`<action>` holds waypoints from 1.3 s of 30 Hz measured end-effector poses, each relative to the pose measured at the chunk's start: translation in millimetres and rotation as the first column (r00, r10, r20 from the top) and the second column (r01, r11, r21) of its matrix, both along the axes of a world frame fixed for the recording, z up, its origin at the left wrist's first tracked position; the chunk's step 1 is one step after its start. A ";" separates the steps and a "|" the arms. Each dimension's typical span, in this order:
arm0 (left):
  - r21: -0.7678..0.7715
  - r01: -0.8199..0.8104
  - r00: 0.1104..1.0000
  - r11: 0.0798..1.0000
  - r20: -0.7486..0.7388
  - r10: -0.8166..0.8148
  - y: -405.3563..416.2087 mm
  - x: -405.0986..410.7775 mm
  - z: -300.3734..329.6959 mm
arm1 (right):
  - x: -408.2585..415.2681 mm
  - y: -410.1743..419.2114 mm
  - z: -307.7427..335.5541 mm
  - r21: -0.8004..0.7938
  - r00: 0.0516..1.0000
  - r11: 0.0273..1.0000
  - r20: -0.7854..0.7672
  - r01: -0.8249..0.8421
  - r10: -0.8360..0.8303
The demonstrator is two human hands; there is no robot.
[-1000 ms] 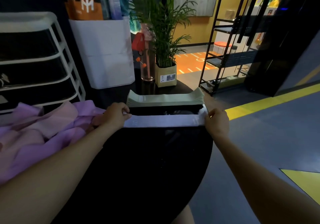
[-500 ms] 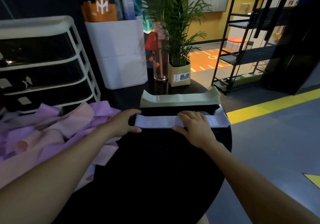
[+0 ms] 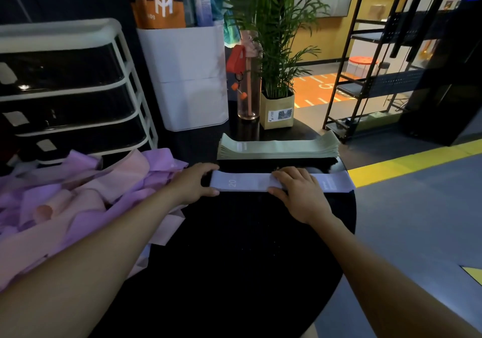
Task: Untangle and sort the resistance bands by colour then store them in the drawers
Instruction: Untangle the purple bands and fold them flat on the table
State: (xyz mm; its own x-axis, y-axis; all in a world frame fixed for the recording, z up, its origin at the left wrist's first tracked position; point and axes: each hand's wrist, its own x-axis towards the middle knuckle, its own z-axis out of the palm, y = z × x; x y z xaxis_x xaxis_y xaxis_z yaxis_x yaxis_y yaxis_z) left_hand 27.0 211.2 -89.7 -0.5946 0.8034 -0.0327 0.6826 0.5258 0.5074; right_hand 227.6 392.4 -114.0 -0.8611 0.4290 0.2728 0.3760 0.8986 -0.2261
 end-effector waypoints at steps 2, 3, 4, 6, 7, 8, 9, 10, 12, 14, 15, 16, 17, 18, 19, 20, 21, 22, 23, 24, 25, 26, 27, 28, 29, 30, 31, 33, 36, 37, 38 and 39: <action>-0.035 0.002 0.999 0.999 -0.040 -0.003 0.2 1.5 2.4 | -0.3 0.1 0.8 -0.005 1.000 1.000 0.011 0.006 -0.006; -0.036 0.002 0.998 0.999 -0.055 -0.004 -0.3 3.1 4.5 | -0.6 -0.7 2.0 -0.003 1.000 1.000 0.019 0.005 -0.005; -0.021 0.004 0.998 1.000 -0.057 -0.005 0.6 4.9 7.0 | -0.3 -1.0 3.7 -0.004 1.000 1.000 0.027 0.005 -0.005; 0.031 0.011 0.999 0.999 -0.050 -0.009 2.5 10.5 13.8 | 1.7 -1.0 6.9 -0.015 1.000 1.000 0.016 -0.003 0.003; 0.052 0.021 0.998 0.998 -0.065 -0.018 2.2 15.0 17.9 | 3.8 -1.5 8.5 -0.018 1.000 1.000 0.002 -0.004 0.004; 0.071 0.035 0.996 0.997 -0.086 -0.029 1.2 19.1 21.4 | 5.7 -2.2 9.3 -0.021 1.000 1.000 -0.014 0.002 -0.003; 0.095 0.046 0.993 0.994 -0.109 -0.036 -1.2 22.4 25.1 | 6.8 -3.3 10.5 -0.020 0.999 1.000 -0.031 0.013 -0.014; 0.120 0.051 0.991 0.992 -0.129 -0.035 -4.9 24.6 28.3 | 6.6 -5.8 12.5 -0.025 0.998 0.999 -0.050 0.026 -0.028; 0.169 0.040 0.986 0.985 -0.166 -0.011 -16.4 29.2 37.9 | 0.3 -15.3 17.5 -0.042 0.995 0.999 -0.087 0.034 -0.037; 0.208 0.000 0.975 0.978 -0.217 0.046 -31.4 30.5 47.9 | -12.8 -30.7 26.2 -0.069 0.993 0.998 -0.118 -0.001 -0.007; 0.222 -0.022 0.969 0.975 -0.236 0.076 -40.7 30.9 52.9 | -20.7 -40.8 31.4 -0.079 0.990 0.996 -0.139 -0.033 0.022; 0.236 -0.040 0.964 0.971 -0.247 0.100 -51.0 30.9 57.4 | -29.0 -52.2 36.4 -0.091 0.986 0.993 -0.159 -0.068 0.053; 0.255 -0.051 0.959 0.966 -0.259 0.119 -62.1 30.6 61.9 | -37.0 -64.8 42.0 -0.103 0.981 0.990 -0.176 -0.101 0.081; 0.274 -0.062 0.955 0.960 -0.264 0.137 -73.6 29.2 65.8 | -45.5 -77.1 46.5 -0.114 0.975 0.984 -0.192 -0.134 0.110; 0.296 -0.076 0.951 0.952 -0.267 0.159 -85.4 27.7 70.0 | -53.4 -89.8 51.8 -0.122 0.969 0.979 -0.202 -0.166 0.139; 0.314 -0.095 0.947 0.945 -0.265 0.183 -97.7 25.5 73.9 | -61.2 -102.4 56.9 -0.127 0.963 0.972 -0.210 -0.199 0.170; 0.323 -0.121 0.942 0.938 -0.262 0.212 -110.7 22.3 76.8 | -69.3 -114.8 61.8 -0.130 0.956 0.963 -0.212 -0.234 0.204; 0.326 -0.150 0.935 0.933 -0.261 0.241 -123.8 19.7 79.7 | -77.5 -126.6 66.0 -0.139 0.948 0.953 -0.211 -0.270 0.237; 0.329 -0.179 0.927 0.927 -0.260 0.271 -136.8 16.0 81.4 | -85.0 -139.2 70.9 -0.155 0.943 0.942 -0.203 -0.297 0.264; 0.339 -0.205 0.919 0.918 -0.256 0.299 -150.5 13.2 82.4 | -92.4 -151.6 74.4 -0.169 0.937 0.931 -0.198 -0.323 0.288; 0.353 -0.225 0.914 0.908 -0.247 0.323 -164.1 11.2 82.9 | -99.0 -163.8 77.3 -0.181 0.929 0.920 -0.200 -0.348 0.312; 0.362 -0.238 0.914 0.901 -0.231 0.335 -176.8 11.7 83.2 | -105.3 -175.2 78.6 -0.195 0.919 0.906 -0.209 -0.375 0.335; 0.368 -0.243 0.917 0.898 -0.215 0.336 -188.9 13.3 83.0 | -110.6 -186.5 79.6 -0.205 0.910 0.895 -0.215 -0.397 0.355; 0.365 -0.242 0.923 0.899 -0.198 0.329 -200.3 16.2 82.0 | -115.2 -196.8 80.0 -0.207 0.901 0.885 -0.220 -0.418 0.374; 0.358 -0.243 0.928 0.902 -0.184 0.323 -210.6 19.7 80.3 | -118.1 -206.6 81.2 -0.204 0.893 0.876 -0.215 -0.438 0.396; 0.356 -0.241 0.933 0.903 -0.170 0.316 -220.8 24.2 78.4 | -120.5 -214.8 81.6 -0.204 0.887 0.868 -0.200 -0.452 0.415; 0.370 -0.237 0.938 0.898 -0.156 0.311 -230.4 26.3 74.7 | -122.1 -221.8 81.9 -0.202 0.886 0.865 -0.178 -0.458 0.428; 0.396 -0.246 0.941 0.885 -0.123 0.317 -246.9 26.5 65.0 | -123.6 -232.0 83.0 -0.204 0.882 0.860 -0.168 -0.467 0.439; 0.412 -0.270 0.913 0.870 -0.177 0.367 -267.6 28.9 51.5 | -122.6 -245.7 84.1 -0.203 0.855 0.836 -0.229 -0.510 0.466; 0.427 -0.276 0.904 0.861 -0.188 0.383 -273.0 30.0 46.8 | -121.7 -251.2 85.3 -0.189 0.842 0.826 -0.229 -0.531 0.489; 0.443 -0.284 0.900 0.850 -0.183 0.396 -277.9 31.6 42.1 | -121.3 -257.1 85.6 -0.173 0.829 0.814 -0.208 -0.554 0.520; 0.448 -0.295 0.899 0.844 -0.168 0.404 -282.6 34.3 38.1 | -120.3 -263.2 86.2 -0.149 0.807 0.796 -0.183 -0.587 0.561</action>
